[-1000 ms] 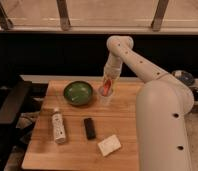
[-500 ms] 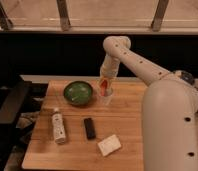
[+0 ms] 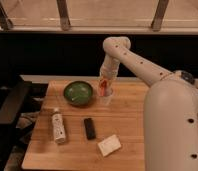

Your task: Place the pepper in the ceramic cup

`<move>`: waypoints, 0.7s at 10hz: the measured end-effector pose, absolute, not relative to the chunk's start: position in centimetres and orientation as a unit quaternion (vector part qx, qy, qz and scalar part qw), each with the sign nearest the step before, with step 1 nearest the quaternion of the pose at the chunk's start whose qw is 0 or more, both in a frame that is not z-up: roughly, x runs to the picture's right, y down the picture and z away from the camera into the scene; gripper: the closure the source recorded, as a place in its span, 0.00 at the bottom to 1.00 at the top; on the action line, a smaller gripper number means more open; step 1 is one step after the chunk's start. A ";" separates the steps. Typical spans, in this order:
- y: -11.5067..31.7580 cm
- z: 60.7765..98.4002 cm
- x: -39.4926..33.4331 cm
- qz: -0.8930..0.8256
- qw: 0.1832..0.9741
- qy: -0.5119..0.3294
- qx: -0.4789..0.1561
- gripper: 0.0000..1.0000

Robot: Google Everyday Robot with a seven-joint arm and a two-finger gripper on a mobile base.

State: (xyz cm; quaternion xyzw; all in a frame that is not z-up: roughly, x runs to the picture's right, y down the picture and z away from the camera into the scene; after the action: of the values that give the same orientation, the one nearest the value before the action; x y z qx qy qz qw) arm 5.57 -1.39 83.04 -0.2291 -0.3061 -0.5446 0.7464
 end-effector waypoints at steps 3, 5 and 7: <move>-1.4 83.1 5.8 -0.539 0.751 -0.303 -0.230 0.20; -2.2 83.4 6.2 -0.534 0.756 -0.301 -0.228 0.34; -2.3 83.5 5.8 -0.536 0.755 -0.302 -0.229 0.51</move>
State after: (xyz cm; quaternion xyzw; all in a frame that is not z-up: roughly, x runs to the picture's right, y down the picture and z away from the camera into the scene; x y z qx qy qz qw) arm 5.84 -2.30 83.52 -0.2290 -0.3024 -0.5356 0.7545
